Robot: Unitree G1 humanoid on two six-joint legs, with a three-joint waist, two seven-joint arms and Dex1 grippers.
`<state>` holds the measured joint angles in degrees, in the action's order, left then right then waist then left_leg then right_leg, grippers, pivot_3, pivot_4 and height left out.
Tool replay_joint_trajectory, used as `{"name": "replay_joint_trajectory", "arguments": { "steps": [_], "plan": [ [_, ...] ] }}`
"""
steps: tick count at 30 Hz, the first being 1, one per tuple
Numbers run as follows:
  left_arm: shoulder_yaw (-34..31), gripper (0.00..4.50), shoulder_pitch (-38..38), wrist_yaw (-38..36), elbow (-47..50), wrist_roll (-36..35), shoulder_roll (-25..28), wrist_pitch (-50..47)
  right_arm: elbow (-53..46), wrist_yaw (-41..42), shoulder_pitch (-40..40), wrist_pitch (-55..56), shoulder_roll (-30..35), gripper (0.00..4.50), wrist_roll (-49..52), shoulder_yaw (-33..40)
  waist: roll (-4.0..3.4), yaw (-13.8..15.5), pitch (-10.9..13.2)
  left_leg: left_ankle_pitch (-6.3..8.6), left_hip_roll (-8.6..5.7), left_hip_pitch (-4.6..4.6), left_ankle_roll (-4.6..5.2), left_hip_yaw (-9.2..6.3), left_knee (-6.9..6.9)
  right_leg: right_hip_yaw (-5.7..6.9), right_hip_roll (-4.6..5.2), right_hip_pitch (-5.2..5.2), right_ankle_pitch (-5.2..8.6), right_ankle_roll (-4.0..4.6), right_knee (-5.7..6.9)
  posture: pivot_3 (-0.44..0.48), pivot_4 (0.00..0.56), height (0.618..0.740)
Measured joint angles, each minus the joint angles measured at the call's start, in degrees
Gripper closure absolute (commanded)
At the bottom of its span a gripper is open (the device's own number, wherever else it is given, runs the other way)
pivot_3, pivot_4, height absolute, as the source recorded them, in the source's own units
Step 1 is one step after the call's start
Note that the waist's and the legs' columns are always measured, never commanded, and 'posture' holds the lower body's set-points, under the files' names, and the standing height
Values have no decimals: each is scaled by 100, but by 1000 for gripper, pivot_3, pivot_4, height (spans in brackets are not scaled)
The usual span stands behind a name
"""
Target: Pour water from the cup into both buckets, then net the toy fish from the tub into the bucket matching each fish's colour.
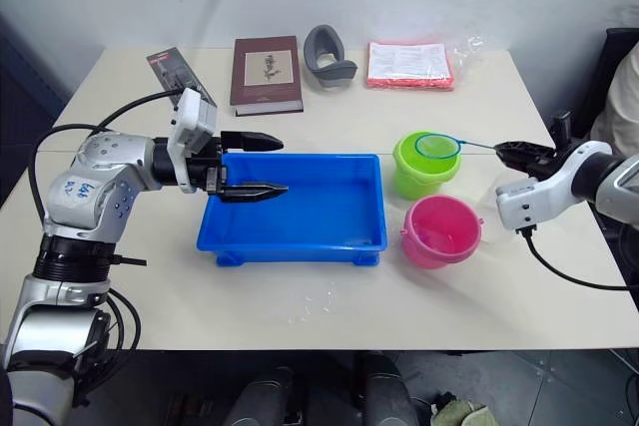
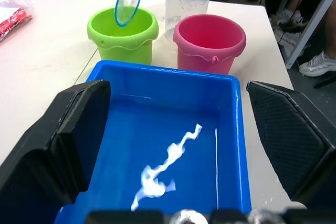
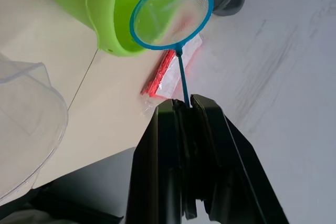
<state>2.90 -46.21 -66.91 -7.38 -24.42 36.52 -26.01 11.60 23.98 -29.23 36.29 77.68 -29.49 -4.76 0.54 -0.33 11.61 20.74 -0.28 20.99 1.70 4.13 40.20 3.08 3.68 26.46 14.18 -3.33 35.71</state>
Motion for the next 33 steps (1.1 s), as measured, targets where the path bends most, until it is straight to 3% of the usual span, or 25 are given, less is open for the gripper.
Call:
{"name": "replay_joint_trajectory", "arguments": {
  "steps": [2, 6, 10, 14, 19, 27, 33],
  "plan": [
    [7, 25, -4, -22, 11, -7, -6, -29, 98, 318, -101, -50, -134, 4500, 460, 36, 0, -5, 0, -1, 5, -4, -2, 2, 0, -3, -6, -2, 0, 0, 4, 0, 150, 740],
    [-280, 25, 322, -155, 696, -730, 253, -956, -510, 2314, 535, -1525, -783, 4500, 3728, 263, 4, 4, 0, -2, 13, -1, -3, -5, 0, 0, -12, -1, -1, 2, 16, 0, 150, 740],
    [-925, 25, 1630, -435, 1755, -1346, 1306, -1705, -1904, 2846, 1143, -4294, -1111, 4500, 6671, 763, -13, -38, 0, -1, 19, -6, -3, -17, 0, -1, -2, -2, 2, 9, 22, 0, 150, 740],
    [-1404, 25, 3158, -356, 2569, -1175, 1855, -1582, -2844, 3279, 1044, -5735, -1354, 4500, 7983, 703, -5, -15, 0, 22, 22, -91, 2, -37, -13, 7, 1, -93, 11, 28, -20, 0, 150, 740],
    [-2189, 25, 4360, -189, 3421, -1237, 2047, -1563, -2959, 3989, 843, -6297, -1715, 4500, 7680, -23, -2, 60, -3, 33, 8, -88, 4, -50, -15, 15, 25, -91, 19, 41, -16, 0, 150, 740],
    [-2690, 25, 5337, 134, 3900, -1320, 1991, -1516, -2265, 4623, 735, -5052, -2804, 4500, 5409, -1492, 5, 12, -7, 32, 4, -84, 3, -47, -14, 25, 28, -88, 19, 41, -14, 0, 150, 740],
    [-2778, 0, 5350, 296, 3908, -1420, 2039, -1602, -1972, 4667, 762, -4909, -3023, 1934, 4718, -1628, 5, 20, -7, 30, 4, -85, 0, -53, -15, 30, 28, -88, 21, 44, -10, 0, 150, 740]
  ]
}}
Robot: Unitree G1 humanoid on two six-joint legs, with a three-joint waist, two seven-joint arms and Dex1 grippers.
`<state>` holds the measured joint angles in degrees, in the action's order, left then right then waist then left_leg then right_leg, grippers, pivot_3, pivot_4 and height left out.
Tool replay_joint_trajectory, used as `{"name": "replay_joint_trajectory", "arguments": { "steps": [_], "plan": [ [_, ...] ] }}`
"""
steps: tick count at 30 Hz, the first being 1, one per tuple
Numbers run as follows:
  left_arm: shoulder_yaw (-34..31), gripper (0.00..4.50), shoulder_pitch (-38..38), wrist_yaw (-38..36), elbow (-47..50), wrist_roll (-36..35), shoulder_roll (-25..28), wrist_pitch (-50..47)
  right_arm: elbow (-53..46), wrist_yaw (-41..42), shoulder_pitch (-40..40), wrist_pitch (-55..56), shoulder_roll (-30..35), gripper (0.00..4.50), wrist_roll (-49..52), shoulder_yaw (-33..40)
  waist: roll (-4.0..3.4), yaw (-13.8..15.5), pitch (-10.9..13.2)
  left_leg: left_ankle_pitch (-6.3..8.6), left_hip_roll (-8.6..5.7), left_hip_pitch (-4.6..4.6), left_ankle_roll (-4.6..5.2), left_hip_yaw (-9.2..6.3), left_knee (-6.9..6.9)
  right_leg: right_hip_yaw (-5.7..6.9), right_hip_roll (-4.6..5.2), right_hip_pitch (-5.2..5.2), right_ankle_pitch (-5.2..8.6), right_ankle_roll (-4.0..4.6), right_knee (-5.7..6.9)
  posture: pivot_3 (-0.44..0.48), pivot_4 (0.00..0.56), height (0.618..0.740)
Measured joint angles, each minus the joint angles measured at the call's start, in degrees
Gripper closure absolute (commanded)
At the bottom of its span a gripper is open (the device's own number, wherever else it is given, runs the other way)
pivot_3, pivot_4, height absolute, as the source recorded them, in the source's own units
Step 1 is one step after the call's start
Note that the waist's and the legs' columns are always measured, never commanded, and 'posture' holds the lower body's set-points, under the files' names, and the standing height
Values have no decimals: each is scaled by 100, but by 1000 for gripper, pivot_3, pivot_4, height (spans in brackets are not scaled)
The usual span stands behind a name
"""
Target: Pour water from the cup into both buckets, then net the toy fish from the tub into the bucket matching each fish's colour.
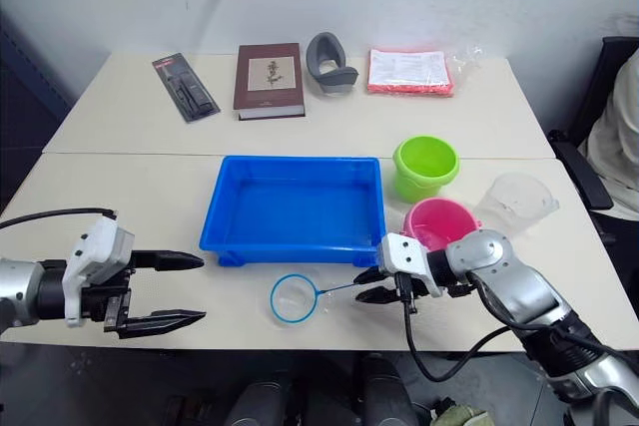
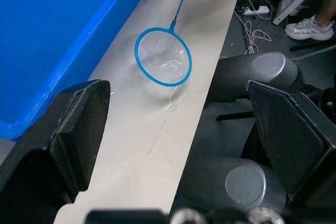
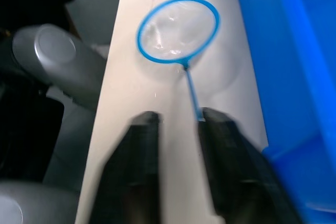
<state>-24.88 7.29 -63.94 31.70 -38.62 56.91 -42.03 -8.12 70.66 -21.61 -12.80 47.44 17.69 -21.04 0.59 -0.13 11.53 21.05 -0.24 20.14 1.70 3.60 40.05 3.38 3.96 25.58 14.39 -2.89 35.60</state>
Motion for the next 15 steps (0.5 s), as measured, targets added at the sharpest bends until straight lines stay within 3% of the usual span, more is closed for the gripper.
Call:
{"name": "replay_joint_trajectory", "arguments": {
  "steps": [4, 7, 15],
  "plan": [
    [9, 0, -159, 3, -114, -180, 39, -129, -97, -4, 291, -16, 43, 74, -37, 202, 0, 5, 0, 0, 0, 1, 0, -2, 0, 3, 0, -1, 0, 0, -1, 0, 150, 740],
    [13, 0, -428, -1, -269, -389, 49, -212, -540, 9, 700, -273, 419, 74, 392, 908, -3, 19, 2, 1, -2, 3, 1, -3, 1, 4, 5, -1, 0, 0, -2, 0, 150, 740],
    [-439, 0, -992, 159, -957, -949, 23, -502, -896, -195, 1599, -1499, 1234, 74, 1592, 3912, -1, 15, 1, 1, 1, -1, -3, -9, -5, 10, 4, -6, 1, 2, -1, 0, 150, 740]
  ]
}}
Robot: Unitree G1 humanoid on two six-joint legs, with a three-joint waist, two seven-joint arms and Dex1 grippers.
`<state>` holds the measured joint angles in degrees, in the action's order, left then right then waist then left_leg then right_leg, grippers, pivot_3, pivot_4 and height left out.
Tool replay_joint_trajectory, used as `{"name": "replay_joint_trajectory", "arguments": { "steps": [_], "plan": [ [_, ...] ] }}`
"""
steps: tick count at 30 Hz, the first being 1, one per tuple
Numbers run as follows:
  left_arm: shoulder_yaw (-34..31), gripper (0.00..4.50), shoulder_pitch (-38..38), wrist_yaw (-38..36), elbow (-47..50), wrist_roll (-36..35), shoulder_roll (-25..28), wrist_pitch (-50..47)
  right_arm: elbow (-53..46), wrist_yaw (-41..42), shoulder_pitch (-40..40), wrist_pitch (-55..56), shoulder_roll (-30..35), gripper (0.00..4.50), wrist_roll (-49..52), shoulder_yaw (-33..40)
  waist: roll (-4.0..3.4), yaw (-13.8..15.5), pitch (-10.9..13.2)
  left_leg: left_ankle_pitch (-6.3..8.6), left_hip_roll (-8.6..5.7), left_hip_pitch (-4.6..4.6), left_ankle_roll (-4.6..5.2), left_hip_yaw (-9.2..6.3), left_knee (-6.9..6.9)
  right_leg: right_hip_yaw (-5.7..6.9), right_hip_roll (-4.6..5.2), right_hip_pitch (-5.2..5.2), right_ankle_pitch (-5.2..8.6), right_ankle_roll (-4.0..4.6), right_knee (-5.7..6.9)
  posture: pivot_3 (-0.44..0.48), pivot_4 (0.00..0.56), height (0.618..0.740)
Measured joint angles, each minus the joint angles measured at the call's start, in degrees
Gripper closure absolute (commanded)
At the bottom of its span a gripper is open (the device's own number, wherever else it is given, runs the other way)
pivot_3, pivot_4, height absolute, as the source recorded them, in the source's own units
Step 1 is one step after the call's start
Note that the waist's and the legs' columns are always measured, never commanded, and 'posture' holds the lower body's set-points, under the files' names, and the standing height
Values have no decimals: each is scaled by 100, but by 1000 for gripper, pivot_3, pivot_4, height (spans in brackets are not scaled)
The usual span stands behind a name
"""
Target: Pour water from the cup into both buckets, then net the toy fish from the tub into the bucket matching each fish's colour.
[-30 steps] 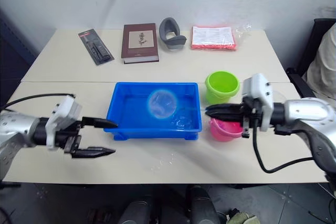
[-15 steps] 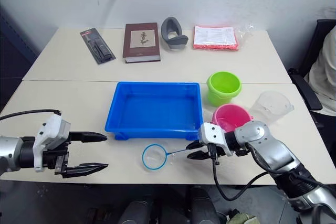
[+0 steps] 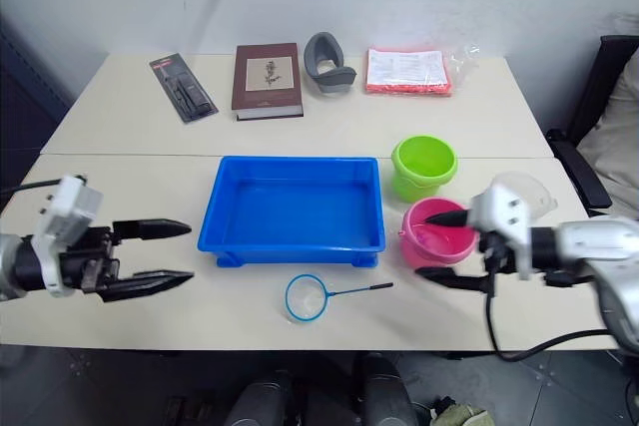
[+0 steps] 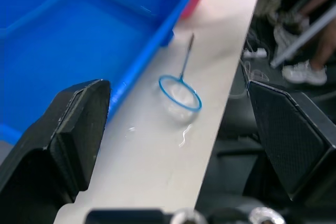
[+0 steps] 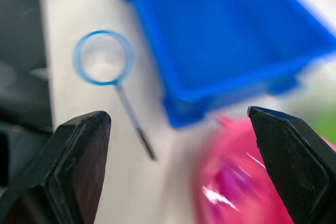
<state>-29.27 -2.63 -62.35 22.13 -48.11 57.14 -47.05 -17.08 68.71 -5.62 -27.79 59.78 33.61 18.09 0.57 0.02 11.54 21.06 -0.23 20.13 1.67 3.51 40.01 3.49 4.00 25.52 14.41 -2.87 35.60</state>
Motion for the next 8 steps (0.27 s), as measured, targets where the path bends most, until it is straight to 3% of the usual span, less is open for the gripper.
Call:
{"name": "replay_joint_trajectory", "arguments": {
  "steps": [4, 8],
  "plan": [
    [-110, 0, -259, 86, -585, 25, 14, 51, 1088, -195, 557, -206, 35, 74, 8, 1425, 2, 5, -2, 1, -2, -1, 4, 3, -1, -1, 1, -3, 0, 0, -4, 0, 150, 740],
    [-55, 0, -200, -56, -771, 118, 46, 149, 1421, -157, 1314, 97, -144, 74, -270, 1922, 2, -2, -2, 1, -2, 0, 4, 4, -9, -1, 1, -2, 0, 0, -6, 0, 150, 740]
  ]
}}
